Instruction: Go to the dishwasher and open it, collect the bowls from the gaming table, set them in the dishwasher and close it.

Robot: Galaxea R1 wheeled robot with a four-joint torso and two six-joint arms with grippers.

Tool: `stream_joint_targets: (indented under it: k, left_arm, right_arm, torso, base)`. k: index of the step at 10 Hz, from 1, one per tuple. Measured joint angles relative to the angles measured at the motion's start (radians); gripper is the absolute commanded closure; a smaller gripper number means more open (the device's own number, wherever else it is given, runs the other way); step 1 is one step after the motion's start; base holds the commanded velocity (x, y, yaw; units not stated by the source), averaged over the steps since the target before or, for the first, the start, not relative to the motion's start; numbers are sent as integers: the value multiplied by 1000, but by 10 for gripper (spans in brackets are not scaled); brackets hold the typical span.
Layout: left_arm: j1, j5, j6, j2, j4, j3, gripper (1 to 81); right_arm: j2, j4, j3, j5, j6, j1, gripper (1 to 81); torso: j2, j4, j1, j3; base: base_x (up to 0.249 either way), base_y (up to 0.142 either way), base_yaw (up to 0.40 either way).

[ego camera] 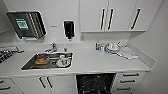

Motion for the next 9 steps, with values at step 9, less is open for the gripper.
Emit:
stream_joint_targets:
  k: [9]
  left_arm:
    - [-64,461,43,-153,75,-32,811]
  right_arm:
    - [-2,0,6,-3,0,1,811]
  torso:
    - [0,0,0,0]
  base:
    - [0,0,0]
